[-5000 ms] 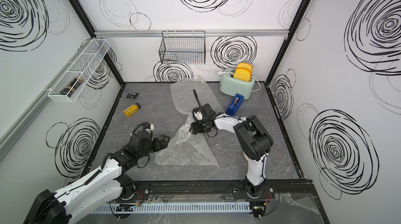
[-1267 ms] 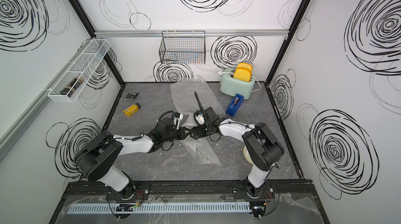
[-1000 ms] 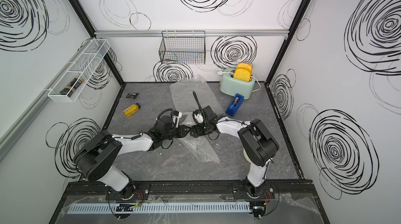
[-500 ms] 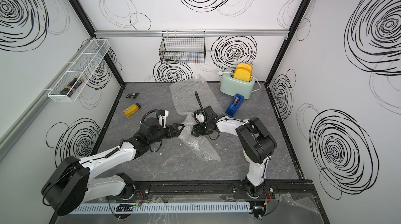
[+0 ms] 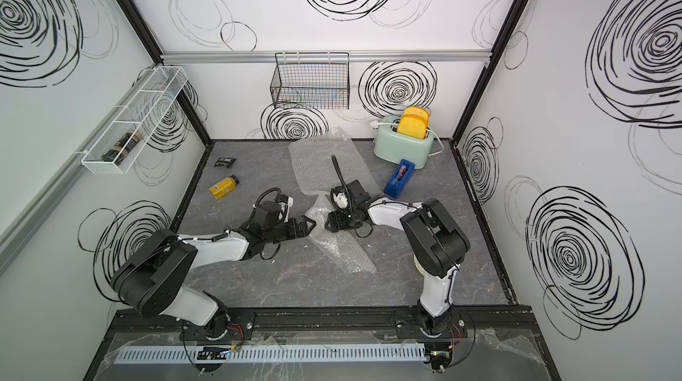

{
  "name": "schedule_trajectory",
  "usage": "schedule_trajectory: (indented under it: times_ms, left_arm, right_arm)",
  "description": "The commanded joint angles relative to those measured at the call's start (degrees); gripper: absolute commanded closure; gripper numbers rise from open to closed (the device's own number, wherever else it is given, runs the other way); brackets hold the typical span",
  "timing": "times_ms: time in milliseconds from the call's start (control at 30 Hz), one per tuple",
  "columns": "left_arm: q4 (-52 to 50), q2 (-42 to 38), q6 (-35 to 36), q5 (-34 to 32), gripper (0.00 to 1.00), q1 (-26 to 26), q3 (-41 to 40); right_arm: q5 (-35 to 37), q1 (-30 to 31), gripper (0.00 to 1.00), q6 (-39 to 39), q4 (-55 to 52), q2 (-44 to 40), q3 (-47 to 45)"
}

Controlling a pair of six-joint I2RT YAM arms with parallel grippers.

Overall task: Wrap bowls in bubble wrap
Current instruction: Wrap the bowl in bubble wrap.

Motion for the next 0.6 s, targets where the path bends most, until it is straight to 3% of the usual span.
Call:
schedule_trajectory:
  times_ms: [0,300,567]
  left_arm:
    - [3.0,2.7,-0.5,-1.0,0.05,0.6,2.4]
    - [0.2,8.4,0.5,-3.5,0.13,0.6,5.5]
    - [-2.3,9.2,1.8,-3.8,0.15,0.3,6.7]
  right_arm:
    - [0.0,0.3,0.3,-0.6,-1.0,0.3,0.0]
    - [2.4,0.4,0.12,0.0,-3.2,-9.4,-3.2]
    - [6.1,0.5,0.08,5.5,-6.1,-23.8,-15.3]
